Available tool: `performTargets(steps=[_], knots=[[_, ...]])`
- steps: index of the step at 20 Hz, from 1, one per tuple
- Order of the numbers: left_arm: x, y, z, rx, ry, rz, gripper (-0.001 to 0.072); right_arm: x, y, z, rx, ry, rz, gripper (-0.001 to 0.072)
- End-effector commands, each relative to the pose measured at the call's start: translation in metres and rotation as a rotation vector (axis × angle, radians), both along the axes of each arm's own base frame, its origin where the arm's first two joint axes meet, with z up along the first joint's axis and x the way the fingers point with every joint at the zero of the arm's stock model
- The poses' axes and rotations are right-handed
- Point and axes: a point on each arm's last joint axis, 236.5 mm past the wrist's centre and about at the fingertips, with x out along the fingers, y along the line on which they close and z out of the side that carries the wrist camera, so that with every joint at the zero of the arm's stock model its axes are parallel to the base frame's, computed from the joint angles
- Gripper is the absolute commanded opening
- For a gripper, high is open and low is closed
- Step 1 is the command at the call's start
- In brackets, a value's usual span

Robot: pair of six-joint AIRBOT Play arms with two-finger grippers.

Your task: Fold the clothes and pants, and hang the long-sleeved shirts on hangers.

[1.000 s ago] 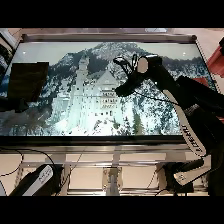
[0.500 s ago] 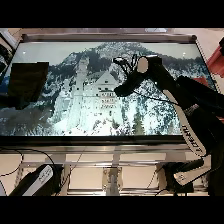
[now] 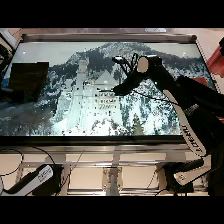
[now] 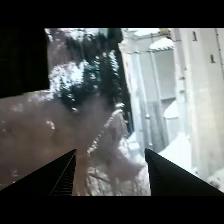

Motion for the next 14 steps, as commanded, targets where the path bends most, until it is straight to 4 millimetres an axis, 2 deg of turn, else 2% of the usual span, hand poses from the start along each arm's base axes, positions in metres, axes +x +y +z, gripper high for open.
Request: performTargets(steps=[1,4,6,8,10,12,14], knots=[[0.037,0.059,-0.021,0.164,-0.058,0.102,0.0462,-0.001,0.002,0.000,0.005,0.002,0.001,0.0017],[0.045,0.098,-0.061,0.295,0.021,0.110,0.0491,0.000,0.002,0.000,0.006,0.002,0.000,0.0017],[0.047,0.106,-0.090,0.319,0.080,0.089,0.0491,-0.002,0.004,0.001,0.015,0.007,0.001,0.0017],[0.058,0.115,-0.104,0.381,0.085,0.088,0.0489,-0.006,0.008,0.003,0.033,0.024,0.004,0.0016],[0.075,0.111,-0.110,0.408,0.047,0.077,0.0488,-0.008,0.011,0.004,0.049,0.036,0.005,0.0017],[0.092,0.099,-0.117,0.415,0.014,0.038,0.0488,-0.009,0.013,0.005,0.062,0.041,0.005,0.0017],[0.101,0.090,-0.126,0.426,0.009,0.005,0.0477,-0.010,0.015,0.006,0.068,0.044,0.006,0.0017]])
